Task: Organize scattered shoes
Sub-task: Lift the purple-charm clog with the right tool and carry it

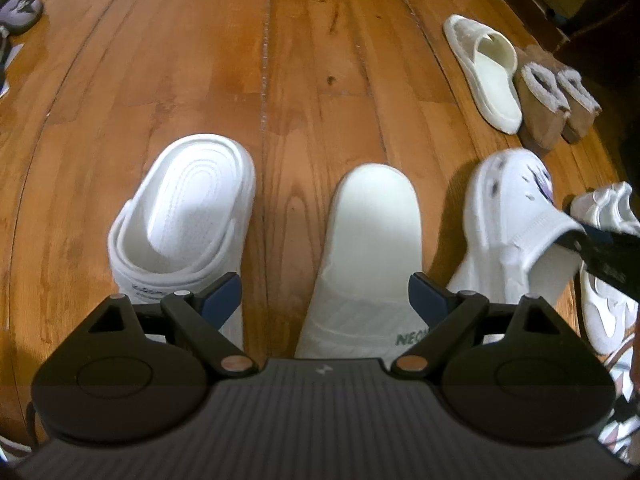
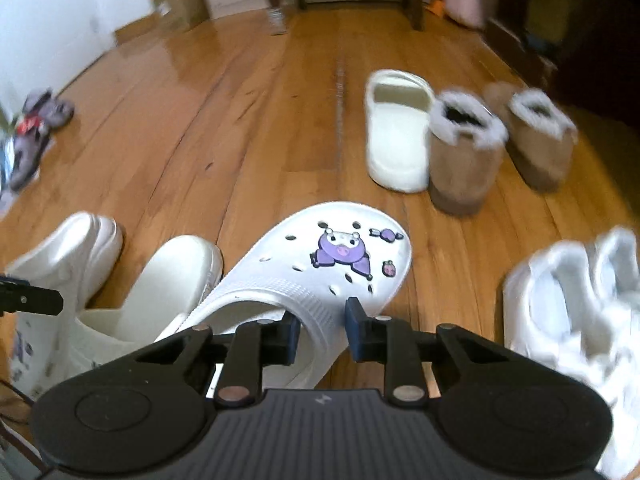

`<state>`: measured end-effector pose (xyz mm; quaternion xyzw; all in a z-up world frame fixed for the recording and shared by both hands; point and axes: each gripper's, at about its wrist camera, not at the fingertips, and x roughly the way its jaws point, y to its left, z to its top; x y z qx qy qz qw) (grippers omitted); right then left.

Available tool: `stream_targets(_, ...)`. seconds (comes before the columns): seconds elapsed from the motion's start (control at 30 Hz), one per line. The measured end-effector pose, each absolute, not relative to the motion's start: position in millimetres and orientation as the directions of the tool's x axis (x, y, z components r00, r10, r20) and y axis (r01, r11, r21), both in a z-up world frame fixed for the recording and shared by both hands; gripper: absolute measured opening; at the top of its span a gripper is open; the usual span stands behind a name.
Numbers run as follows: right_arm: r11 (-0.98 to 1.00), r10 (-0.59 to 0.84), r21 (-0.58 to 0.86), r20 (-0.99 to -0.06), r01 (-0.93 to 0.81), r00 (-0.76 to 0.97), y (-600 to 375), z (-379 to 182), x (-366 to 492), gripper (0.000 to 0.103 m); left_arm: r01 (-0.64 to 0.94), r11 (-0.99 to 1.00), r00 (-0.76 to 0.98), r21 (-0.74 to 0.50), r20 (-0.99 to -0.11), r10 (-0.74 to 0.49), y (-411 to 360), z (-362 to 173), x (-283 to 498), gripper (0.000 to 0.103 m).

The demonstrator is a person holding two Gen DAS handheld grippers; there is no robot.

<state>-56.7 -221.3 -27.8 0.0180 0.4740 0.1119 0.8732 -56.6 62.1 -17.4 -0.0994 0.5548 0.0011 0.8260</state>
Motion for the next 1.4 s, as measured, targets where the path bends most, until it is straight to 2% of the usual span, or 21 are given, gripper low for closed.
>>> stream_targets(0.13,0.978,0.204,0.195,-0.811,-0.076,0.548,-239,-25,-76,0.024,-0.136,0.976,0.392,-0.170,-0.914,-0.104,69,-16,-57,0.091)
stream_targets(0.27,0.973,0.217,0.222,-0.813,-0.057,0.540,-244,-25,-84,0.024,-0.118,0.978,0.389,-0.169,-0.915,-0.111,65,-18,-56,0.093)
stream_targets(0.57,0.953,0.225,0.300,-0.808,0.052,0.545,-254,-25,-91,0.025,0.028,0.990,0.362,-0.142,-0.921,-0.142,26,-21,-60,0.094)
stream_targets(0.77,0.902,0.309,0.421,-0.787,0.097,0.534,-262,-28,-75,0.030,0.203,0.963,0.374,-0.179,-0.894,-0.246,2,-1,-73,0.094)
stream_targets(1.0,0.905,0.279,0.407,-0.784,0.120,0.554,-253,-26,-68,0.029,0.210,0.965,0.382,-0.158,-0.895,-0.230,-4,5,-76,0.094)
stream_targets(1.13,0.854,0.309,0.486,-0.760,0.184,0.572,-266,-26,-76,0.024,0.135,0.979,0.395,-0.152,-0.898,-0.194,15,7,-73,0.094)
stream_targets(1.2,0.766,0.393,0.599,-0.724,0.233,0.567,-281,-30,-81,0.022,0.098,0.984,0.402,-0.151,-0.898,-0.178,25,8,-71,0.094)
stream_targets(1.27,0.634,0.510,0.730,-0.642,0.255,0.573,-299,-37,-87,0.000,0.054,0.987,0.411,-0.151,-0.898,-0.160,36,10,-70,0.094)
stream_targets(1.33,0.562,0.548,0.782,-0.596,0.269,0.588,-311,-38,-91,0.000,0.035,0.989,0.418,-0.145,-0.897,-0.146,40,10,-69,0.094)
stream_targets(1.4,0.655,0.499,0.724,-0.628,0.216,0.597,-308,-26,-92,0.000,0.026,0.989,0.416,-0.147,-0.898,-0.145,42,8,-68,0.094)
